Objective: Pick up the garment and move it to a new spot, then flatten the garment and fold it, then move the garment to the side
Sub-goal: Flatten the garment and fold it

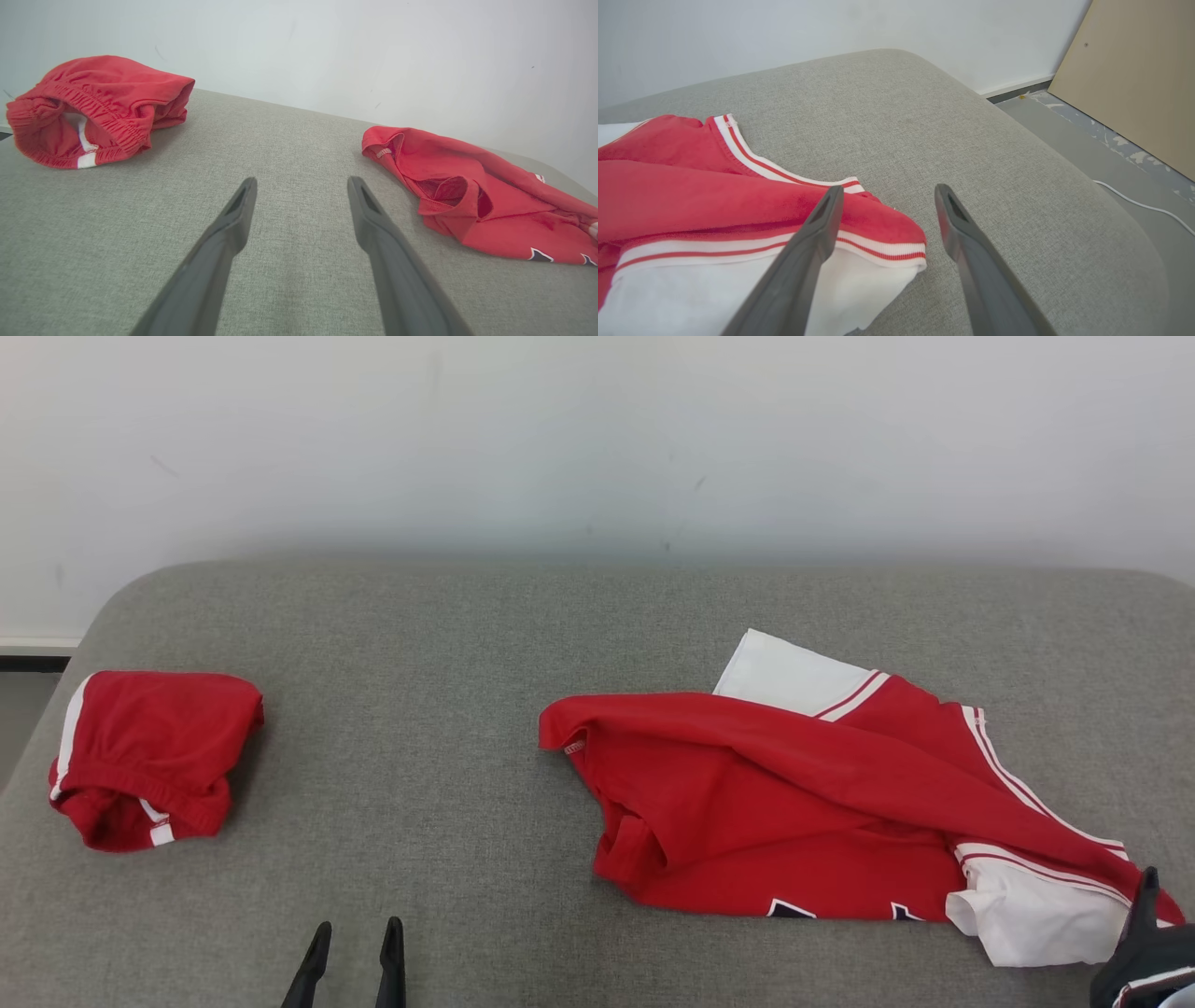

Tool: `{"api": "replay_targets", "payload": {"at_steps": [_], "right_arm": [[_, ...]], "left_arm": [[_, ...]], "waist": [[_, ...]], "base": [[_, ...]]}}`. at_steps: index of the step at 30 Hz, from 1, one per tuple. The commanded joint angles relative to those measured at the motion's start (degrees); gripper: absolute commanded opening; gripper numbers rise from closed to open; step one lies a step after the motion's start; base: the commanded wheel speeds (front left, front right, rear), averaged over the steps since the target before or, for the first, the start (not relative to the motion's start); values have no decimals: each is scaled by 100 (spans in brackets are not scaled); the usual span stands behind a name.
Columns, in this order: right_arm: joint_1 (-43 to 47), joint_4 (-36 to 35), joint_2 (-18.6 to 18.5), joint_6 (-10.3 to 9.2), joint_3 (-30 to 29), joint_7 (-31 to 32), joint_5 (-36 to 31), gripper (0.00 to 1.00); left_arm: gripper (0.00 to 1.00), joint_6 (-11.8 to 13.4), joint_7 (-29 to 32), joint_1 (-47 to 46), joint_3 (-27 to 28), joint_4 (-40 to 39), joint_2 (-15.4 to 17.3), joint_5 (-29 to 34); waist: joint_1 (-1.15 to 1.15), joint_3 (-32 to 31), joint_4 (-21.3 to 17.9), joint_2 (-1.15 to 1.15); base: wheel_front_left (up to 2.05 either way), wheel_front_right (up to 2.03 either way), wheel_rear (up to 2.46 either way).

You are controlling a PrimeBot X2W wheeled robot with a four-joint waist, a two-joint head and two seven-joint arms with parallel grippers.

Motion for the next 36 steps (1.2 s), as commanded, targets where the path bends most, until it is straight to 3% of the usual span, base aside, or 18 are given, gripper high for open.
{"api": "replay_targets", "payload": {"at_steps": [1,6,12,22,28,36], "right_arm": [[101,-21,7,-13,94,-100,68,100],[309,-242,33,-13,615,-401,291,100],[750,-788,65,-13,1641,-676,823,100],[1820,-2657,90,-13,3391,-945,1155,100],[2273,-3246,89,-13,3977,-987,1042,100],[2661,-3238,37,-13,4292,-995,849,100]], "left_arm": [[100,6,-20,47,10,-21,-6,71],[100,5,-20,78,57,-35,-6,43],[100,6,-21,153,119,-46,-6,-9],[100,6,-20,247,210,-65,-6,-67],[100,6,-20,295,284,-35,-7,-99],[100,6,-20,389,379,30,-6,-71]], "waist": [[0,-3,-12,0],[0,-35,-73,0],[0,-122,-177,0],[0,-250,-367,0],[0,-305,-452,0],[0,-364,-543,0]], "base": [[0,0,0],[0,0,0],[0,0,0],[0,0,0],[0,0,0],[0,0,0]]}}
